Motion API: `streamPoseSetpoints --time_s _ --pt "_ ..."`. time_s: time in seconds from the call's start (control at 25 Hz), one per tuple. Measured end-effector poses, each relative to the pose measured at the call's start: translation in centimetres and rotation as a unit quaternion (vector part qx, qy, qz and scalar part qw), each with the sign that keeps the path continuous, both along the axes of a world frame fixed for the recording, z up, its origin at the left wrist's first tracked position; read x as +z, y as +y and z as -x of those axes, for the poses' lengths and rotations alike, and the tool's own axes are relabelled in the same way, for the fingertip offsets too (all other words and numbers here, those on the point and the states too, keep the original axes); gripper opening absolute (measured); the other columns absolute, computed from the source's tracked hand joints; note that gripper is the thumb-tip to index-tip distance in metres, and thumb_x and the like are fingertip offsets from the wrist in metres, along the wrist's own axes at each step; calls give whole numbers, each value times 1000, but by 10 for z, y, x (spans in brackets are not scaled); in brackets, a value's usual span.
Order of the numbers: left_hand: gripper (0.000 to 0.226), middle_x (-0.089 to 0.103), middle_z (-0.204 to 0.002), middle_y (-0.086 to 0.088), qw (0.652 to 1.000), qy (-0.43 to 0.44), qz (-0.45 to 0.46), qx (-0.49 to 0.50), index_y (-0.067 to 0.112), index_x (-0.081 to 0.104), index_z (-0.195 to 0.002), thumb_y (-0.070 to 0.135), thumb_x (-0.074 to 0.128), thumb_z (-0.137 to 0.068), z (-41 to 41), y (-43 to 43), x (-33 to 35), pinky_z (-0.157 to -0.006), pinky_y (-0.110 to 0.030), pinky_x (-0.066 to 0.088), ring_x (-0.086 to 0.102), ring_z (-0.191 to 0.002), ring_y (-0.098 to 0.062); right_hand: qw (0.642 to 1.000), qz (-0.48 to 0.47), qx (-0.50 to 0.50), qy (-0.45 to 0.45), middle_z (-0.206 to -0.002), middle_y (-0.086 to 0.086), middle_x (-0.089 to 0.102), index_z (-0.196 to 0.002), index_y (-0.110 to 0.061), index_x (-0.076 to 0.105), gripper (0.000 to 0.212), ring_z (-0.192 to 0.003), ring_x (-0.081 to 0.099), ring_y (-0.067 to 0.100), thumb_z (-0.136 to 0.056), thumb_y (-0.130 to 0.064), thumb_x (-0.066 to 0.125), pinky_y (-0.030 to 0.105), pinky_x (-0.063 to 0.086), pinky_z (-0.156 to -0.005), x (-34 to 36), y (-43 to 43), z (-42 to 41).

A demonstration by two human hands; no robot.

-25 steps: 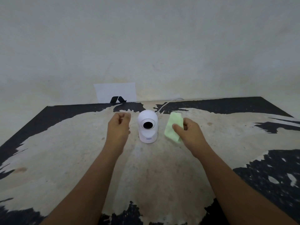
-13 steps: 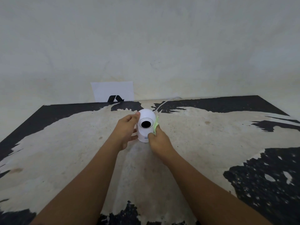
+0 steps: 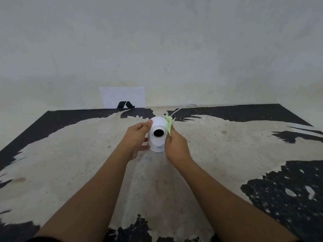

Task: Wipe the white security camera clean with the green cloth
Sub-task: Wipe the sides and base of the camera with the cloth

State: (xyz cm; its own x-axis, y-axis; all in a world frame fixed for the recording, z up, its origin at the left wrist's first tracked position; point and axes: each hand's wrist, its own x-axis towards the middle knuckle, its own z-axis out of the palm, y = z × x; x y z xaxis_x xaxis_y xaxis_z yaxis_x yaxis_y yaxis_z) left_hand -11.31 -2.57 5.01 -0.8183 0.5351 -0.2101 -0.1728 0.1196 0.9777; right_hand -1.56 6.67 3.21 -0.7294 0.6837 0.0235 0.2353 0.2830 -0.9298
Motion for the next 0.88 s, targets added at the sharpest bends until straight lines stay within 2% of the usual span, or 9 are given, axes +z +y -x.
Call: streamPoseSetpoints --time_s 0.08,0.2,0.24,0.32,0.44,0.6,0.72,0.88 --pt "40 66 -115 -3 1000 2 4 12 21 63 -112 51 54 -86 -1 1 -1 -73 -40 55 64 -97 -24 999 -26 13 -26 -102 4 64 -125 -22 54 35 -72 51 3 -100 -22 30 13 37 -55 -8 1 -6" --pt "42 65 -116 -4 1000 2 1 24 21 62 -115 51 54 -87 -2 3 -2 -75 -41 56 64 -98 -24 987 -146 38 -57 -78 3 58 -101 -12 59 27 -67 50 14 -95 -11 33 29 38 -58 -17 3 -18" --pt "42 66 -116 -5 1000 0 -2 25 21 62 -116 50 54 -87 -2 3 -3 -75 -41 56 64 -99 -25 982 -170 49 -71 -74 4 56 -90 -8 57 23 -66 48 15 -95 -11 35 31 36 -59 -17 4 -23" --pt "41 66 -116 -5 1000 -1 -6 27 21 62 -115 50 55 -87 -2 3 -3 -71 -39 56 65 -100 -26 972 -201 88 -80 -74 10 57 -82 -2 55 24 -66 49 19 -94 -12 37 33 36 -60 -15 7 -30" --pt "40 67 -117 -5 1000 -3 -11 29 22 64 -112 51 55 -86 -3 2 -4 -70 -38 57 65 -101 -27 969 -210 121 -35 -77 13 58 -85 1 59 21 -69 49 20 -91 -7 40 31 34 -60 -8 12 -31" --pt "33 67 -115 -4 1000 -4 -20 21 25 67 -103 51 55 -86 -4 2 -4 -71 -37 57 66 -100 -26 979 -195 40 51 -92 3 61 -107 -8 61 21 -82 52 15 -91 -9 48 26 35 -67 -3 18 -16" --pt "41 67 -117 -4 1000 -3 -15 26 21 67 -110 52 56 -85 -4 2 -5 -71 -38 57 65 -102 -27 986 -147 3 81 -95 -2 61 -105 -14 57 17 -85 56 15 -89 -12 52 23 38 -63 -5 21 -10" --pt "46 66 -118 -6 1000 6 -5 20 20 66 -115 53 56 -84 -1 2 -4 -69 -37 57 66 -97 -26 985 -142 19 100 -99 -6 61 -108 -16 58 20 -89 58 14 -88 -15 58 16 42 -69 -9 28 -5"
